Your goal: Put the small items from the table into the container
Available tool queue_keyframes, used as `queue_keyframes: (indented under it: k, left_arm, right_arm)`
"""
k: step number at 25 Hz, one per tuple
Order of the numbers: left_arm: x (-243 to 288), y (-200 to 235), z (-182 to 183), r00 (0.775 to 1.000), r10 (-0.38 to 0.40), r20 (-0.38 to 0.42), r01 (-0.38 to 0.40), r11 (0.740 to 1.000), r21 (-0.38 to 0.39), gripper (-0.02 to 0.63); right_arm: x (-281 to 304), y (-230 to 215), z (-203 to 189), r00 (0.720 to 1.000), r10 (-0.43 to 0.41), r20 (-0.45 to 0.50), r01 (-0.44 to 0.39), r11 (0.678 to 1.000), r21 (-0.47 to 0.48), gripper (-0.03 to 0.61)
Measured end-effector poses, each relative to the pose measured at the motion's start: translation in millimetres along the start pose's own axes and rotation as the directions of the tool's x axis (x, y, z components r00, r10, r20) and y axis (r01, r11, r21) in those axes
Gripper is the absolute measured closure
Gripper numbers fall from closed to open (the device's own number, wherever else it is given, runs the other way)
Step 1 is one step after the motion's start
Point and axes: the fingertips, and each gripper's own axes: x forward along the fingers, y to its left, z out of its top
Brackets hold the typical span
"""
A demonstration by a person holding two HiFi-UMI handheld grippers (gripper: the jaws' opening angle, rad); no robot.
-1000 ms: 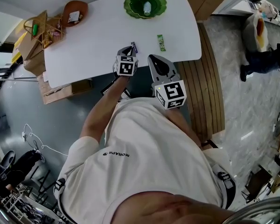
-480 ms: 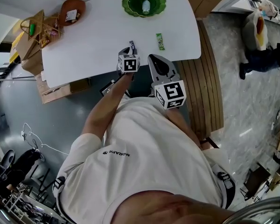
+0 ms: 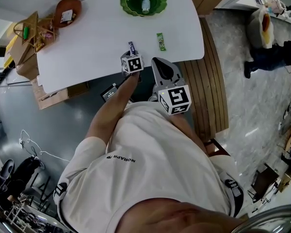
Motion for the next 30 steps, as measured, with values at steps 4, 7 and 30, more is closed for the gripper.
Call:
queue_keyframes:
  k: [4,7,30]
  left_arm:
    - [5.9,-2.0,-5.3,1.000,0.022,-0.010,-0.022,1.000,-0.015,0.506]
    - [10.1,-3.7,-6.8,0.999,0.032,-0.021,-0.033,0.999,-0.019,0.505]
    - [26.0,-3.3,-13.9,0.996,0.049,-0.073,-0.046,0.998,0.051,0.525]
  right_arm:
    - [-1.4,-4.5,-3.4,1.000,-0.010,-0.009,0.010,1.000,0.001,0.574]
    - [-1.3,-9.0,-3.4,1.000,-0.017,-0.012,0.017,1.000,0.004,0.574]
    - [-9.8,-13.0,-10.1,1.000,-0.002,-0.027,0.002,1.000,0.005,0.574]
